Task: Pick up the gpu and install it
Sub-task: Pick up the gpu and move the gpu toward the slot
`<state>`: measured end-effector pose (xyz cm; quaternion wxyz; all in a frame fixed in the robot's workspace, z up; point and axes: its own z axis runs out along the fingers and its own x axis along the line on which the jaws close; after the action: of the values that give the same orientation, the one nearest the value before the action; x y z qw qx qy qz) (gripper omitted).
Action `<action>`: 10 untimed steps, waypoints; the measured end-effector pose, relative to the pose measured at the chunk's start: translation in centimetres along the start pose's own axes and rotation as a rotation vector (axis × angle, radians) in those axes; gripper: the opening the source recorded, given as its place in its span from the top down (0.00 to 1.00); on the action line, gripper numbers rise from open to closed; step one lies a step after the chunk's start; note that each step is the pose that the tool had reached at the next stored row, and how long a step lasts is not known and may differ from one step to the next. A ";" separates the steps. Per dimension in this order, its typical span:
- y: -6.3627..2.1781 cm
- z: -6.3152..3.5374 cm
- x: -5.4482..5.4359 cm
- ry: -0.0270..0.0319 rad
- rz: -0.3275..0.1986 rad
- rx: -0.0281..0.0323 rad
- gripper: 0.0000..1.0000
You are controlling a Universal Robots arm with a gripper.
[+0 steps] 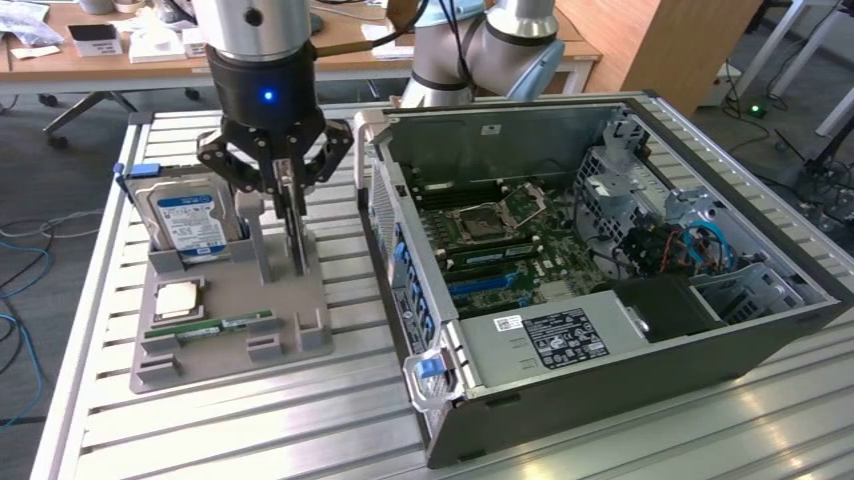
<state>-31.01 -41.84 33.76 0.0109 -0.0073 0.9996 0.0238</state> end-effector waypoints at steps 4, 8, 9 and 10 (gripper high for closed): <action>0.03 -0.62 0.0 0.0005 -0.009 -0.0002 0.74; 0.06 -1.35 0.0 0.0010 -0.018 -0.0003 0.74; 0.07 -1.55 0.0 0.0010 -0.020 -0.0004 0.74; 0.08 -1.76 0.0 0.0010 -0.022 -0.0005 0.74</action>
<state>-31.01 -41.84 35.52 0.0106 -0.0185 0.9995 0.0239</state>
